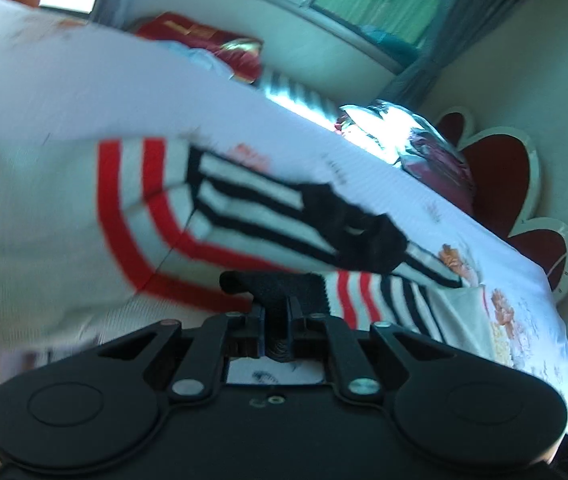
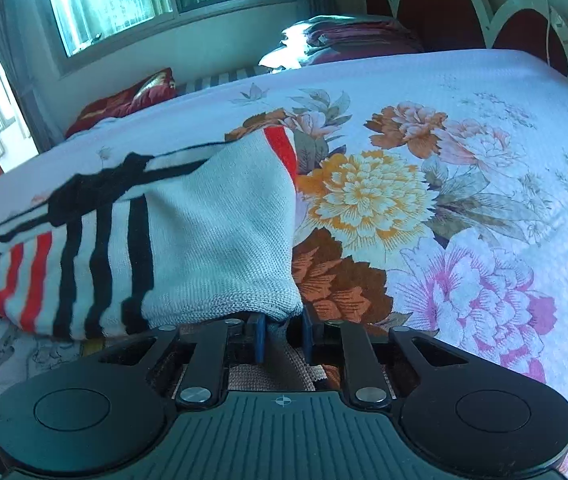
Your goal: Fold small clothes
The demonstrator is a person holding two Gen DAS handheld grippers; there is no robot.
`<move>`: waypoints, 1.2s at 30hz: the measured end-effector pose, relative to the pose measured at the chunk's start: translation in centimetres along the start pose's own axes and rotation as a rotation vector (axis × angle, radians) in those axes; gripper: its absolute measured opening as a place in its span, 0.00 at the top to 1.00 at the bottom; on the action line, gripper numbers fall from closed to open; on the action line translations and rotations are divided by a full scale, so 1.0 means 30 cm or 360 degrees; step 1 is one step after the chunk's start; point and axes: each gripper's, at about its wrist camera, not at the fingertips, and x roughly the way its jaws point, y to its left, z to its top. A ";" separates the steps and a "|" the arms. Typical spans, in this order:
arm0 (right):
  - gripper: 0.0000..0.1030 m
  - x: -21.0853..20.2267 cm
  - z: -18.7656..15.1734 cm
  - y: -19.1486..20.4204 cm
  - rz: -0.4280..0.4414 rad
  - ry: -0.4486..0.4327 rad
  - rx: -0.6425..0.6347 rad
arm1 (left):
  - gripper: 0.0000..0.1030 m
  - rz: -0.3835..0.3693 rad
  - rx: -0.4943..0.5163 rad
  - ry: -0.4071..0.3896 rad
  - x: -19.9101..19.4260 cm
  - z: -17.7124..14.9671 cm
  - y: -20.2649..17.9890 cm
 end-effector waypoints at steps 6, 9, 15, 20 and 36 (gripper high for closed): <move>0.87 -0.004 -0.029 -0.033 -0.0047 0.0036 -0.0026 | 0.92 0.0055 0.0053 0.0057 0.027 -0.053 0.022; 0.86 -0.043 -0.016 -0.043 -0.0003 0.0035 -0.0021 | 0.89 0.0074 0.0114 0.0054 0.020 -0.055 0.014; 0.32 -0.130 0.023 -0.077 0.0059 -0.0066 0.0030 | 0.34 0.0088 0.0080 -0.0043 -0.045 -0.048 0.010; 0.32 -0.071 0.111 -0.075 0.0090 -0.0064 0.0030 | 0.49 0.0052 0.0114 0.0049 0.006 -0.043 -0.007; 0.78 0.367 0.377 -0.089 0.0202 0.0116 0.0220 | 0.90 0.0152 0.0150 0.0062 0.057 -0.082 0.008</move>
